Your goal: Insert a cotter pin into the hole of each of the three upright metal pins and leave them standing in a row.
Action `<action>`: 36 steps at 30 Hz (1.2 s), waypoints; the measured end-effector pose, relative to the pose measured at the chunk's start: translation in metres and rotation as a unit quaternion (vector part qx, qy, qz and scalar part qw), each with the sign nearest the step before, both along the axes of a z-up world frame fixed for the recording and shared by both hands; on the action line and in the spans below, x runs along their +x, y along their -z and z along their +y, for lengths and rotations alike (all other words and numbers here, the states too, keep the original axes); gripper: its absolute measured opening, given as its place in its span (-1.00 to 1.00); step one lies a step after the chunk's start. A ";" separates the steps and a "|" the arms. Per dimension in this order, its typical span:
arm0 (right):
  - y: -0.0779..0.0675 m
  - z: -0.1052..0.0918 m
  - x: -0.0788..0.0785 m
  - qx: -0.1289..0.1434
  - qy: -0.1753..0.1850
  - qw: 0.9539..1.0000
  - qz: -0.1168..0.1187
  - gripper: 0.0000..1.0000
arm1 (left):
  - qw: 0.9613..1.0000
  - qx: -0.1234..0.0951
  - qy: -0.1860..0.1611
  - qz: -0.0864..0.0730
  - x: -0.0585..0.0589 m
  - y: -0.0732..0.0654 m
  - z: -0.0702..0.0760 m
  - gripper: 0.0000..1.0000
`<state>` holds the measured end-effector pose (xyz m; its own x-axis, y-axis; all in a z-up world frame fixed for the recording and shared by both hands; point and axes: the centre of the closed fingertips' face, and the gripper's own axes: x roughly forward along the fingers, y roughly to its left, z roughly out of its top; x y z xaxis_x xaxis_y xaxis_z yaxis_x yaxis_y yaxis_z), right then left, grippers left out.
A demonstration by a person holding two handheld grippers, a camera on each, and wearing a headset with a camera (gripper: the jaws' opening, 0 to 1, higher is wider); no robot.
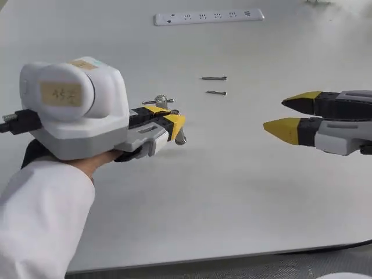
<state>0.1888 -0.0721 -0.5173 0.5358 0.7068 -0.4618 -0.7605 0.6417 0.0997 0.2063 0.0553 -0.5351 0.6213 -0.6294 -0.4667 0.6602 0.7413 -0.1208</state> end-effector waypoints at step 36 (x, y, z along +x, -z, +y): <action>0.009 0.021 -0.009 0.013 -0.022 0.999 0.022 -0.40 | 1.000 0.003 0.000 -0.020 -0.012 0.018 -0.009 -0.84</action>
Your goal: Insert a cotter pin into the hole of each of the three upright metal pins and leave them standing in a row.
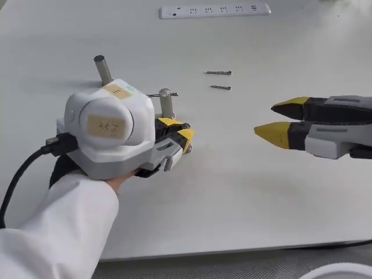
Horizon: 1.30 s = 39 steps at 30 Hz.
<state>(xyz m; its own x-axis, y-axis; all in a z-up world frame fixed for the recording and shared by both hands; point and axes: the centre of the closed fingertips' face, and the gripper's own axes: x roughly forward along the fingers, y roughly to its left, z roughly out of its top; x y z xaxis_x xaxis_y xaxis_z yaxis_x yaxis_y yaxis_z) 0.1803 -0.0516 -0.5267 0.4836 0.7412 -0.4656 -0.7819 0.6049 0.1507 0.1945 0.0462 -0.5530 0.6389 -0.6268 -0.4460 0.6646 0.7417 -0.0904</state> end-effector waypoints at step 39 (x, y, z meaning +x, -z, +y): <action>-0.033 0.028 0.021 -0.050 -0.080 0.996 -0.008 -0.37 | 0.993 -0.016 0.094 0.065 -0.057 -0.018 0.061 0.99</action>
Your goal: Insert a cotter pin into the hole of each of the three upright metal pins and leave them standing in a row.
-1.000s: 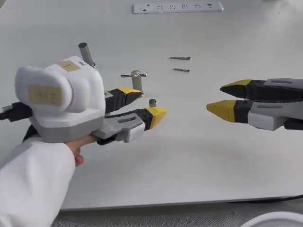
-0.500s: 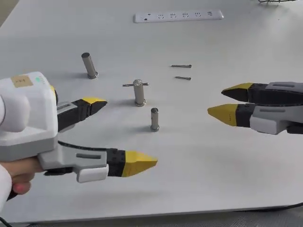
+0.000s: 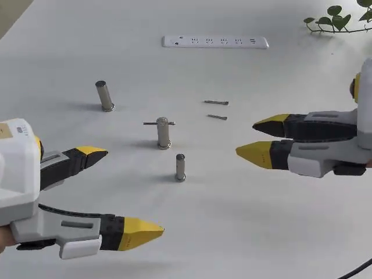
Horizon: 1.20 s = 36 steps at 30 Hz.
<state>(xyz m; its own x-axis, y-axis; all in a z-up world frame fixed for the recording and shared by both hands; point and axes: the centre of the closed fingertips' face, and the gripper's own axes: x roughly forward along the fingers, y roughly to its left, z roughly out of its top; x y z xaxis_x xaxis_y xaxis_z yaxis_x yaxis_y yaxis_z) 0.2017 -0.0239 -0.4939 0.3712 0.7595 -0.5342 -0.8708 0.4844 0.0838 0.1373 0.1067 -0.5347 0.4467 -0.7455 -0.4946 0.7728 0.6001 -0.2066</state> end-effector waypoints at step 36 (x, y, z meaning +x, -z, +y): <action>0.106 0.010 0.120 -0.296 -0.158 0.941 0.050 -0.97 | 0.999 -0.002 -0.035 0.029 -0.011 0.007 0.005 0.98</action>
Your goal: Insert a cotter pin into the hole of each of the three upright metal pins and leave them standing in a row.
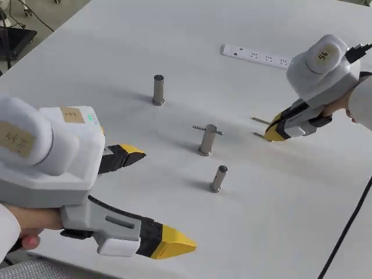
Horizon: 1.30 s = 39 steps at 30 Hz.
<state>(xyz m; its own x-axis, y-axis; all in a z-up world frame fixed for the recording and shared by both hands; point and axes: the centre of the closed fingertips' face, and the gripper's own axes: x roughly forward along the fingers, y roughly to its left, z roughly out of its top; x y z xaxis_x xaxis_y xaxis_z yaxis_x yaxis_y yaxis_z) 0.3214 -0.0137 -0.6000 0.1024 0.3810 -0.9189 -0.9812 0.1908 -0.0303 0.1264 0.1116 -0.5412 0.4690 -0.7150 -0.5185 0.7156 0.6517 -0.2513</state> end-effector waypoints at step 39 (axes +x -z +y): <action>-0.022 0.011 -0.011 -0.008 -0.047 0.999 -0.027 -1.00 | 0.998 -0.023 -0.055 -0.028 0.020 -0.016 0.022 0.56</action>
<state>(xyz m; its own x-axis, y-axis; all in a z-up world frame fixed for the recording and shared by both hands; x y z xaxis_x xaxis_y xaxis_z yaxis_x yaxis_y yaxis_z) 0.3102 -0.0025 -0.5779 0.1158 0.3760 -0.9194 -0.9916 0.0971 -0.0852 0.1461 0.1332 -0.5257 0.5735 -0.6801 -0.4566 0.6539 0.7158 -0.2450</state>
